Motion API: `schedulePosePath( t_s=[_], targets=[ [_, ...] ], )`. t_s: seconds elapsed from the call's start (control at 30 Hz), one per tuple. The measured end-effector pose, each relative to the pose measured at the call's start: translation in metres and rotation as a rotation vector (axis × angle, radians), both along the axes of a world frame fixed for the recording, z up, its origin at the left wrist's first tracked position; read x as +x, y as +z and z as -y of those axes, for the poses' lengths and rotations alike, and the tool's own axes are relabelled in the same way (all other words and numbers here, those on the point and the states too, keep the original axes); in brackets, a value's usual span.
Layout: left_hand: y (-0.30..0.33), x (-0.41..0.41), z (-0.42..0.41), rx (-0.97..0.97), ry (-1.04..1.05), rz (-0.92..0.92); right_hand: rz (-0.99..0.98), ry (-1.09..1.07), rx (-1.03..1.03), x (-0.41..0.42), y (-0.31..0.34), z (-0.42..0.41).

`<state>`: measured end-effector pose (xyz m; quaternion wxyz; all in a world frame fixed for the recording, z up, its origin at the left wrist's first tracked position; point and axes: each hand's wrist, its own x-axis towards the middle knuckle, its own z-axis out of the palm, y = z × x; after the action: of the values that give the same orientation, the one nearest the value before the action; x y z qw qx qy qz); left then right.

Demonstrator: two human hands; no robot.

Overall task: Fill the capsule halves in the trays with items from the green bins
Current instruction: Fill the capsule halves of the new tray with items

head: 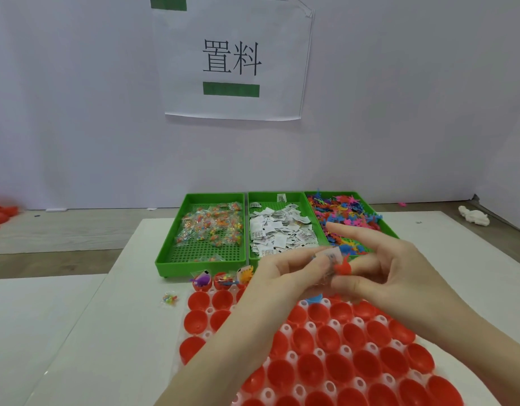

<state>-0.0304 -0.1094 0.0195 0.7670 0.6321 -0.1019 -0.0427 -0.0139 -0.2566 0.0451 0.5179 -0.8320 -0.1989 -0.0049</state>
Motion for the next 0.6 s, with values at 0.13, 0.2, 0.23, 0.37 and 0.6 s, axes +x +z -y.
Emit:
schedulePosePath(
  t_s=[0.13,0.2,0.23,0.37,0.6],
  targets=[
    [0.002,-0.004,0.002,0.107,-0.006,0.062,-0.169,0.059,-0.019,-0.002,0.005,0.001],
    [0.001,-0.006,0.003,0.153,-0.012,0.076,-0.246,0.067,-0.017,-0.003,0.007,0.002],
    [0.001,-0.006,0.003,0.166,-0.008,0.08,-0.279,0.072,-0.017,-0.004,0.008,0.002],
    [-0.002,-0.006,0.004,0.155,-0.021,0.048,-0.332,0.086,-0.04,-0.004,0.011,0.004],
    [0.009,0.002,0.025,0.385,0.177,0.292,-0.267,0.001,-0.209,0.011,0.025,0.016]
  ],
)
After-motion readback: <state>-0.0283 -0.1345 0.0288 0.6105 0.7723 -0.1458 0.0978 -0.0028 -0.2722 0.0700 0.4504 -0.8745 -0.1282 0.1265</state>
